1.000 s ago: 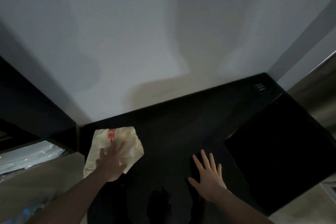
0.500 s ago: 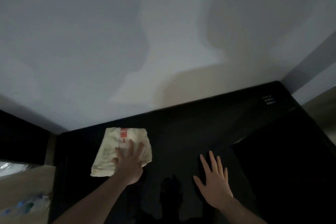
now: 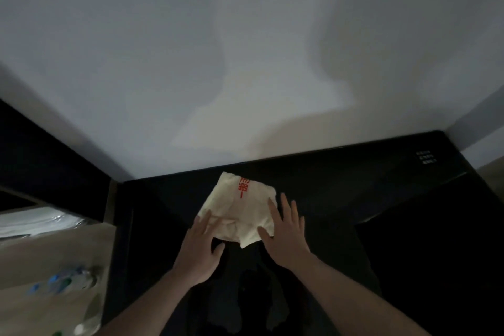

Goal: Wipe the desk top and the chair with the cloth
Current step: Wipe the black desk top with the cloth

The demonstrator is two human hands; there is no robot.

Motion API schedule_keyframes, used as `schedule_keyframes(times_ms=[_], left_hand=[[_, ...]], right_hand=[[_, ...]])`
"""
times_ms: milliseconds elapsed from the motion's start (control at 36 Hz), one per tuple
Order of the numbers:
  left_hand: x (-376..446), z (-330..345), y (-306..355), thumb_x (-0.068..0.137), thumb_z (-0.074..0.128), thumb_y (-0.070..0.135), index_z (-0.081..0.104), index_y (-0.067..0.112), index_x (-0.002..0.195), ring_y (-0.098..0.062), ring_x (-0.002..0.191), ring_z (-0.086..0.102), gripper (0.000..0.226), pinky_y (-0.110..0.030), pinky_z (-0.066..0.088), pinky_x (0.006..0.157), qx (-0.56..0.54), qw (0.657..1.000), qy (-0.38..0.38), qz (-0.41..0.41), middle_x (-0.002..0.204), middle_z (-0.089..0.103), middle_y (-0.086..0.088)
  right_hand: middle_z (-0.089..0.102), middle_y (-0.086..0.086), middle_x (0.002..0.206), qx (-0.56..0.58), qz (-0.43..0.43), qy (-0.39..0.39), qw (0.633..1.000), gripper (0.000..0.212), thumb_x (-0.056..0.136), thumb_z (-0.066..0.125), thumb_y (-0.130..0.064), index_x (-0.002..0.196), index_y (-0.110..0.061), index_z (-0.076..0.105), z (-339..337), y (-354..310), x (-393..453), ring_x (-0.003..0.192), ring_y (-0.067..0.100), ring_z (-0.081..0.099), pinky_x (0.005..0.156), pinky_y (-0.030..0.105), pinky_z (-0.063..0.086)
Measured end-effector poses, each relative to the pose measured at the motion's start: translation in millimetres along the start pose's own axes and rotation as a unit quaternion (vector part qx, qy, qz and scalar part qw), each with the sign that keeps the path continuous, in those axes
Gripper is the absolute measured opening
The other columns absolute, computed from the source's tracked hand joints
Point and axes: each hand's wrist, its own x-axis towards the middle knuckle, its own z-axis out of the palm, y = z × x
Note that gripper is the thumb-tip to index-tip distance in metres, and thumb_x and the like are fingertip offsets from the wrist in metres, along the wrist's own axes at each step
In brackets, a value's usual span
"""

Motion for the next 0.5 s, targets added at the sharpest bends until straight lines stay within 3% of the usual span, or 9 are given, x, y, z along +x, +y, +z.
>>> schedule_keyframes(times_ms=[139,250,361,500], left_hand=[[-26,5,-44,0.101,0.049,0.048,-0.002,0.032,0.162,-0.026,0.156,-0.013,0.081,-0.046,0.009,0.127,0.042,0.998,-0.026,-0.045,0.168,-0.018,0.004],[-38,7,-62,0.1,0.05,0.05,-0.004,0.03,0.162,-0.027,0.155,-0.015,0.084,-0.046,0.007,0.127,0.044,0.996,-0.034,-0.063,0.167,-0.022,0.004],[-38,6,-62,0.1,0.051,0.05,-0.005,0.03,0.161,-0.028,0.155,-0.017,0.085,-0.045,0.006,0.128,0.038,0.996,-0.041,-0.068,0.166,-0.026,0.004],[-30,4,-44,0.1,0.051,0.05,-0.007,0.029,0.161,-0.031,0.154,-0.017,0.087,-0.045,0.005,0.127,0.042,0.996,-0.039,-0.069,0.166,-0.026,0.001]], right_hand=[[-0.035,0.001,0.164,-0.005,-0.001,-0.032,0.999,0.086,0.101,0.036,-0.066,0.156,-0.04,-0.024,18,-71,22,0.151,0.037,-0.03,0.123,0.061,-0.007],[-0.037,0.006,0.163,-0.012,0.0,-0.062,0.998,0.091,0.099,0.042,-0.066,0.157,-0.039,-0.023,31,-100,35,0.15,0.04,-0.03,0.121,0.066,-0.009],[-0.025,0.004,0.167,0.061,0.051,-0.108,0.991,0.094,0.095,0.039,-0.074,0.155,-0.041,-0.025,35,-105,46,0.156,0.039,-0.01,0.123,0.065,0.007],[-0.037,0.006,0.163,0.021,0.07,-0.106,0.992,0.093,0.098,0.028,-0.074,0.156,-0.031,-0.03,29,-85,53,0.151,0.037,-0.029,0.118,0.072,-0.006]])
